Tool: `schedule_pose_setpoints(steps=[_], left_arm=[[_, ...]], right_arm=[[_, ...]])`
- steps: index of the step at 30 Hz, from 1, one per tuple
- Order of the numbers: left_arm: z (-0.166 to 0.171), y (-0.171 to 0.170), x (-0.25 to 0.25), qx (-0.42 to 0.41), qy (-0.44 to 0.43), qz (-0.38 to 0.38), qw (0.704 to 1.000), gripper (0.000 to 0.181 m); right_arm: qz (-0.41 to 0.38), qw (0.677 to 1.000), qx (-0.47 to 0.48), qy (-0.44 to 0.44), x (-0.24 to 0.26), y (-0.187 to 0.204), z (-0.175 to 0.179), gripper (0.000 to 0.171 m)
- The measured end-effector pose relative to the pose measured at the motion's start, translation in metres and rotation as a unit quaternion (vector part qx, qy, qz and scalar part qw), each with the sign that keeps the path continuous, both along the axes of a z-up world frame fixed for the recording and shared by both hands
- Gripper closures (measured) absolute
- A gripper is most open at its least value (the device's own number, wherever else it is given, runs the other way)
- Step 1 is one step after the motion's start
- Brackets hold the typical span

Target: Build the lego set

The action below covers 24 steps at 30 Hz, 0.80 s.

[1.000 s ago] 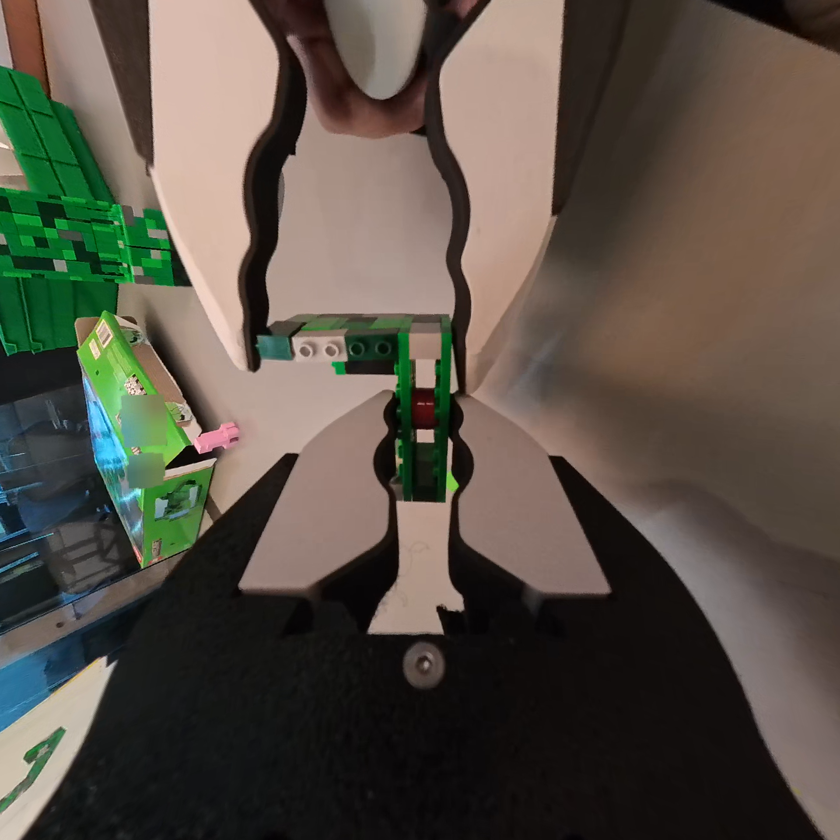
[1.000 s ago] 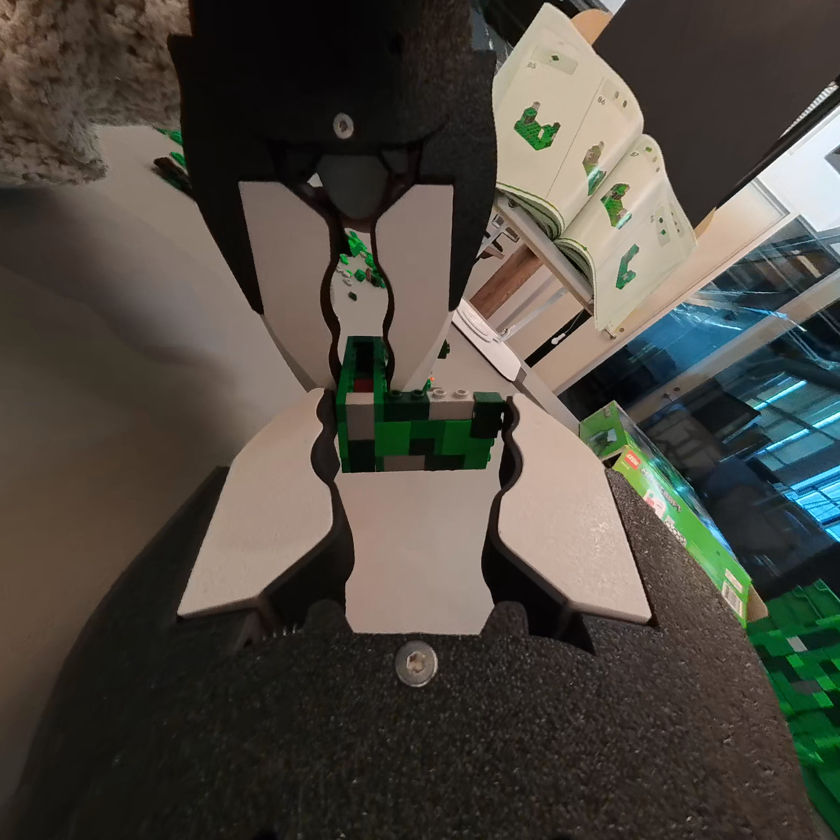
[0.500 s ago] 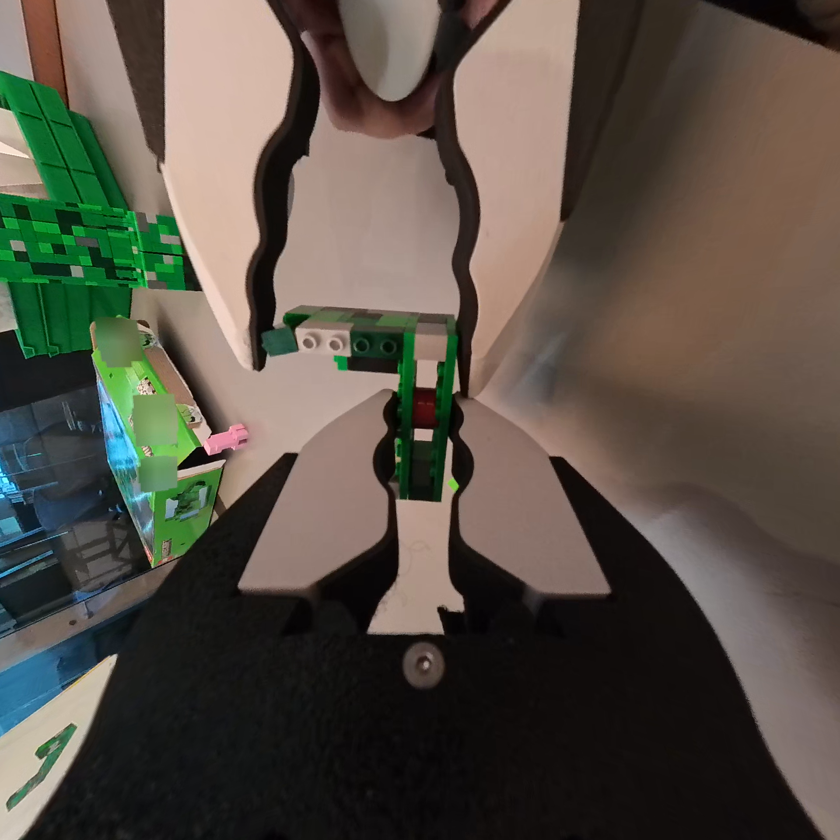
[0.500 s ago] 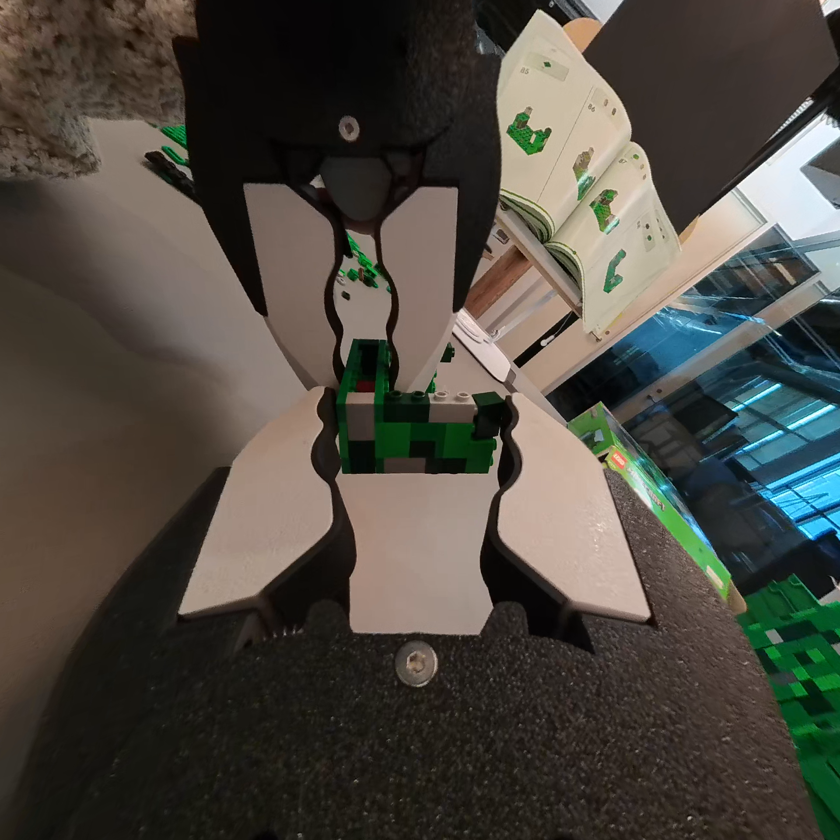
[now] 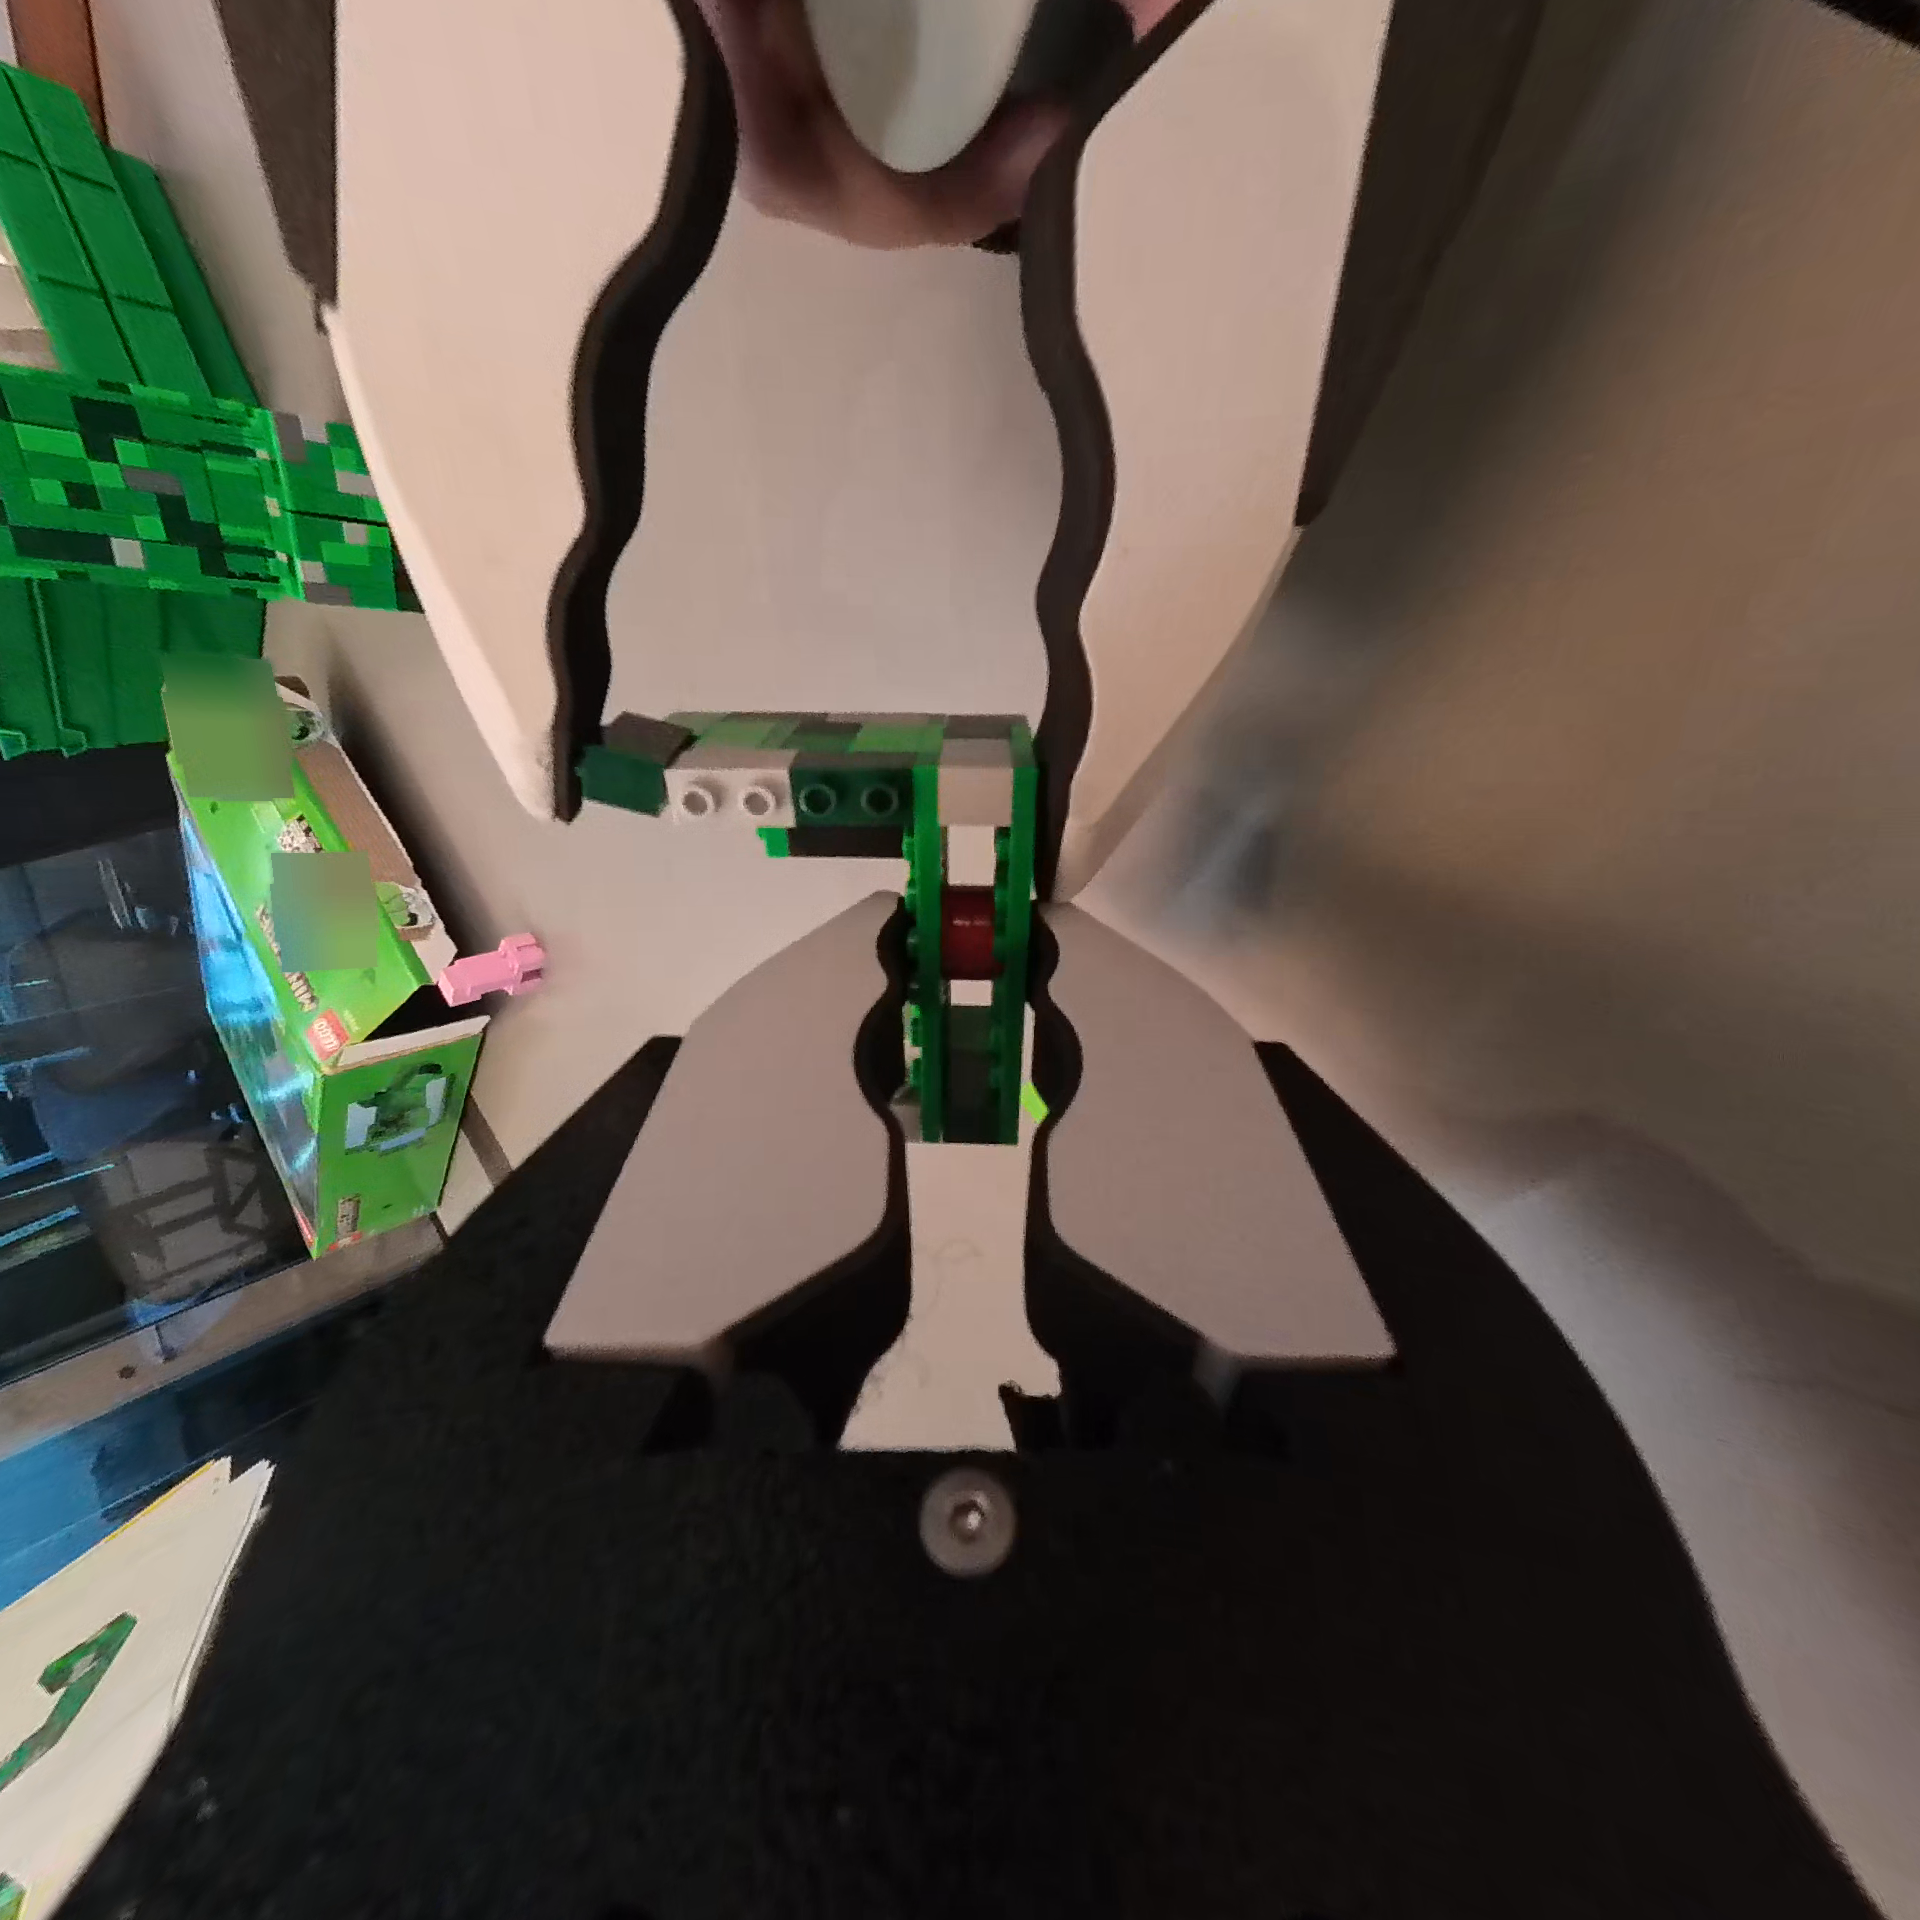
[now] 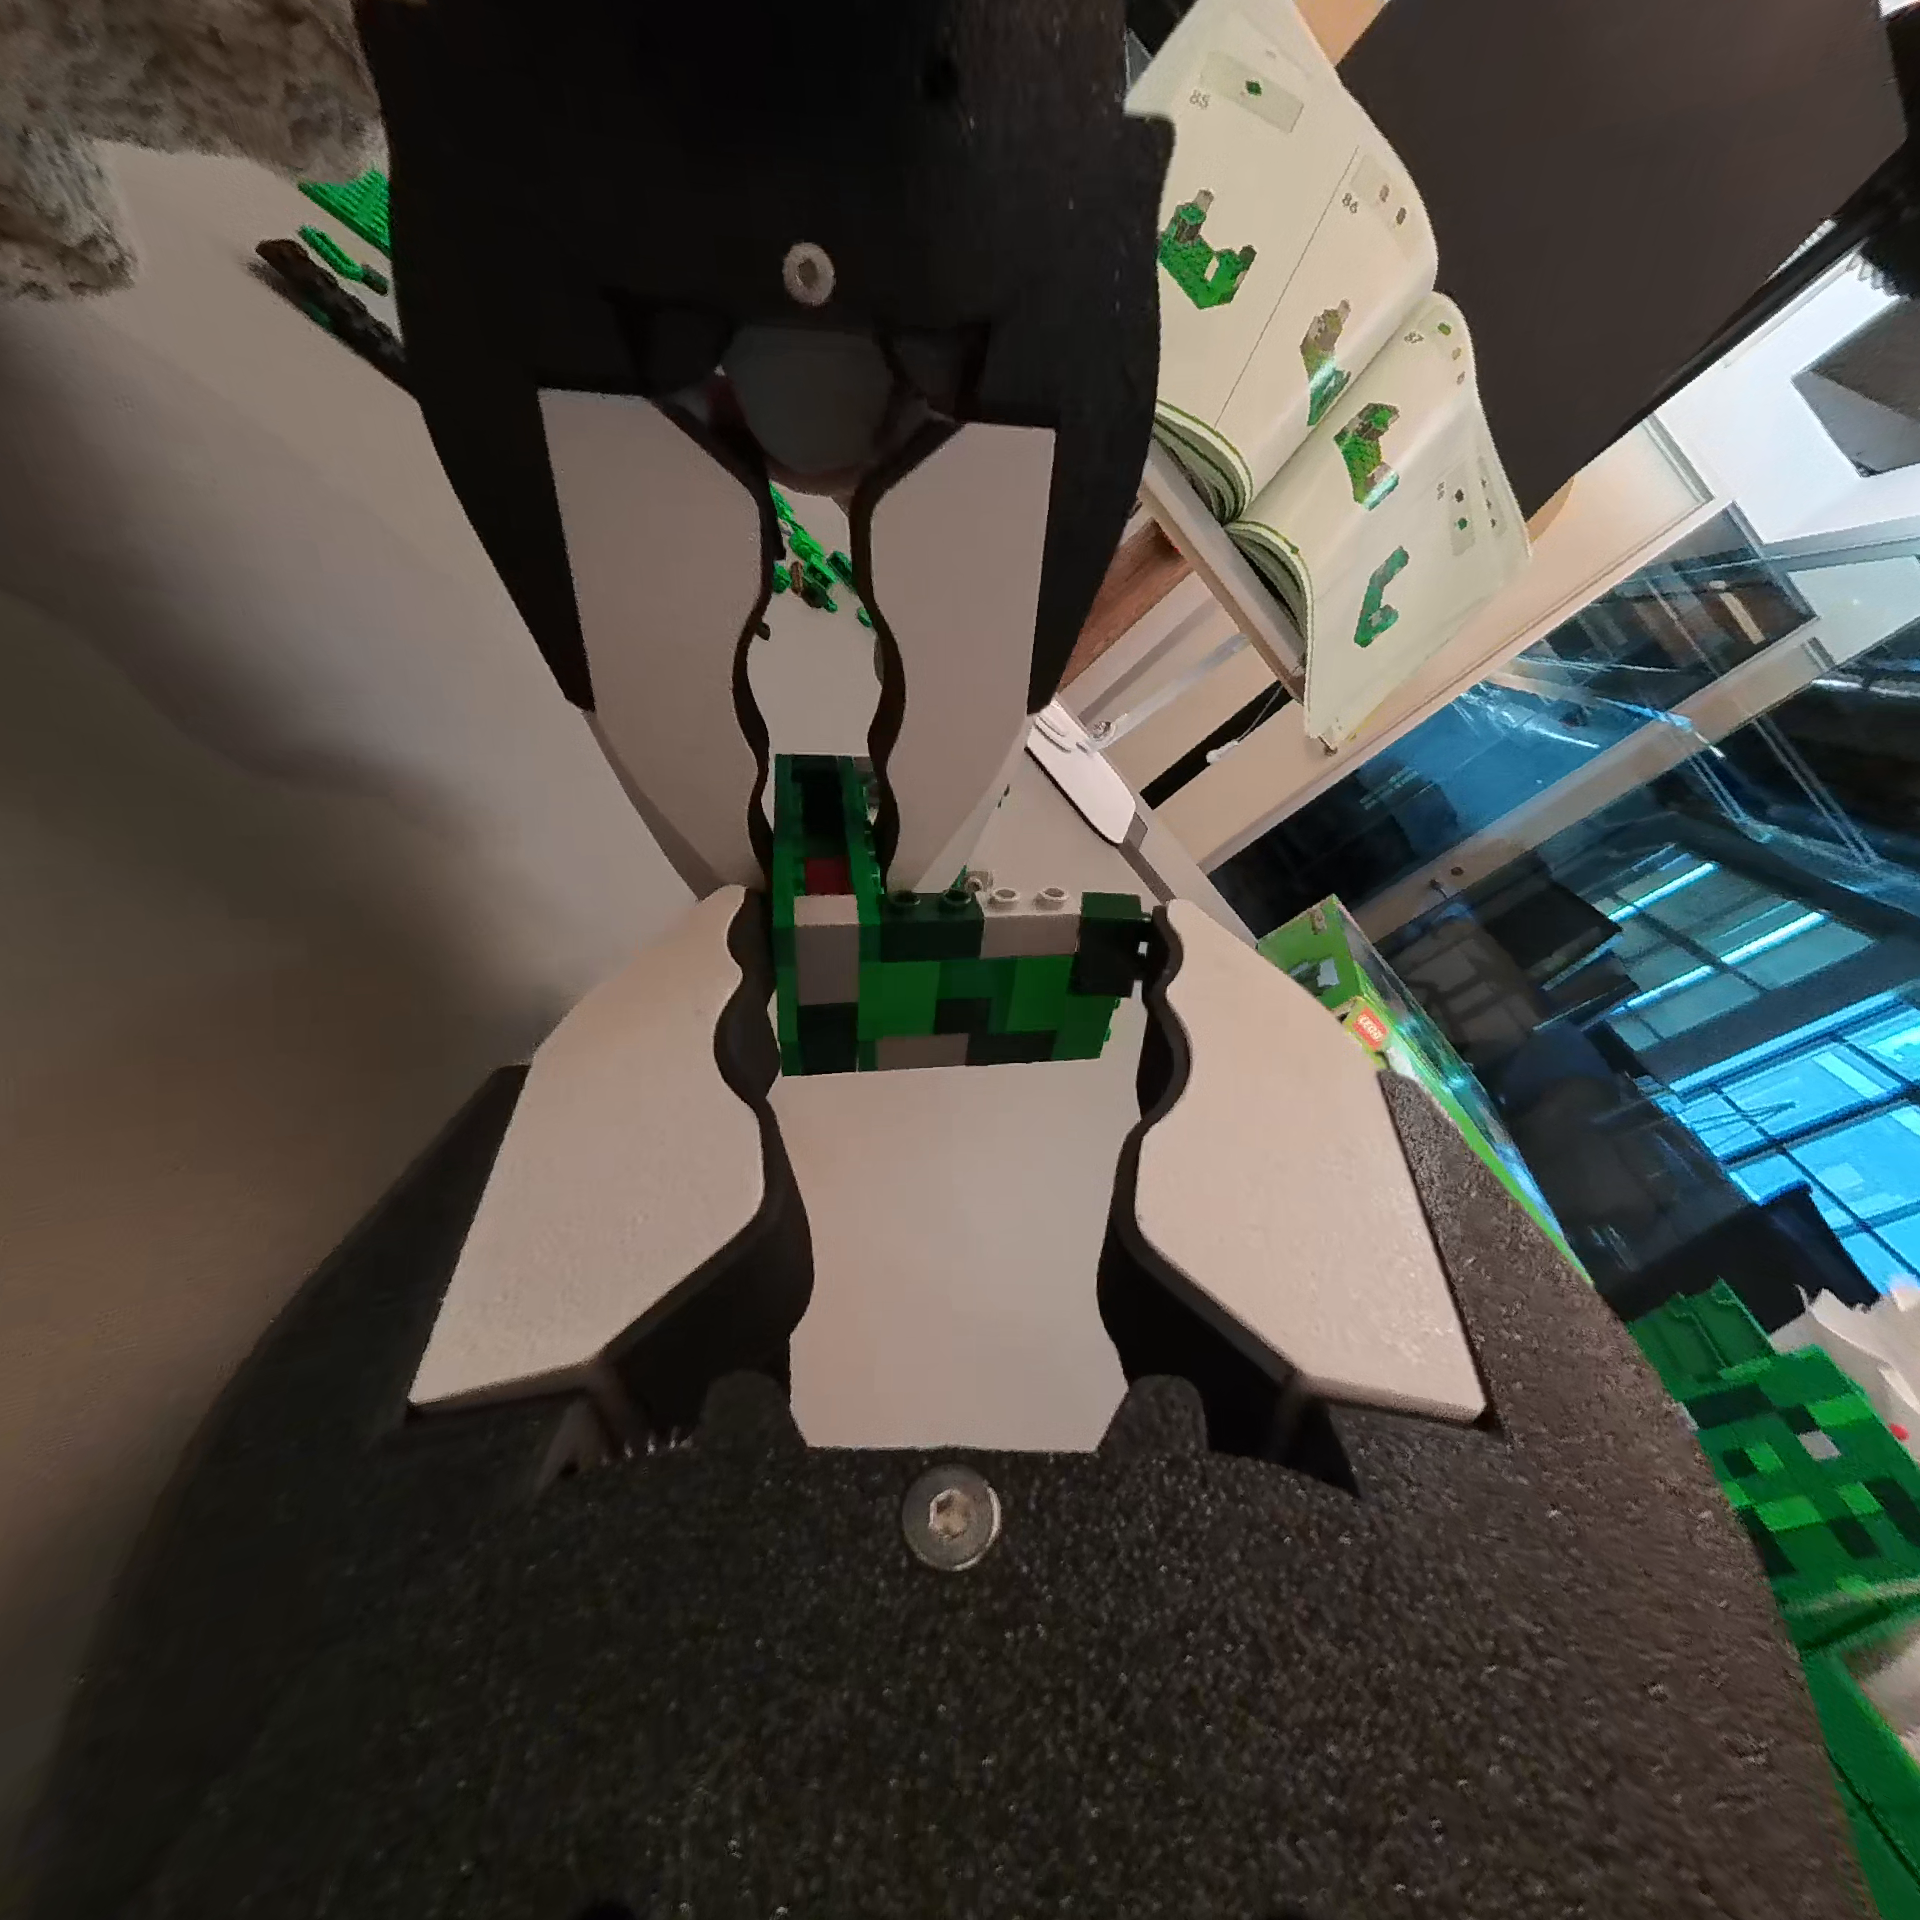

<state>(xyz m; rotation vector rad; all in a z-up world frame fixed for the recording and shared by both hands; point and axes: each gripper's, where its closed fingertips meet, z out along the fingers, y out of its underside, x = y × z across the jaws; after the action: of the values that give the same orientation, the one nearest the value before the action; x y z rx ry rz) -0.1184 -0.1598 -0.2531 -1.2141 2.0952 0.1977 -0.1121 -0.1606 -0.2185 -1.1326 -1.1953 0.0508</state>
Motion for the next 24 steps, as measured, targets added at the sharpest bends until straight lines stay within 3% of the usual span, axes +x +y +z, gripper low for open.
schedule_pose_setpoints(steps=[24], left_arm=[[-0.0058, -0.0025, 0.0034, 0.016, 0.02, -0.015, 1.0, 0.161]], right_arm=[[0.045, 0.998, -0.024, -0.028, 0.0022, 0.0005, -0.0084, 0.104]])
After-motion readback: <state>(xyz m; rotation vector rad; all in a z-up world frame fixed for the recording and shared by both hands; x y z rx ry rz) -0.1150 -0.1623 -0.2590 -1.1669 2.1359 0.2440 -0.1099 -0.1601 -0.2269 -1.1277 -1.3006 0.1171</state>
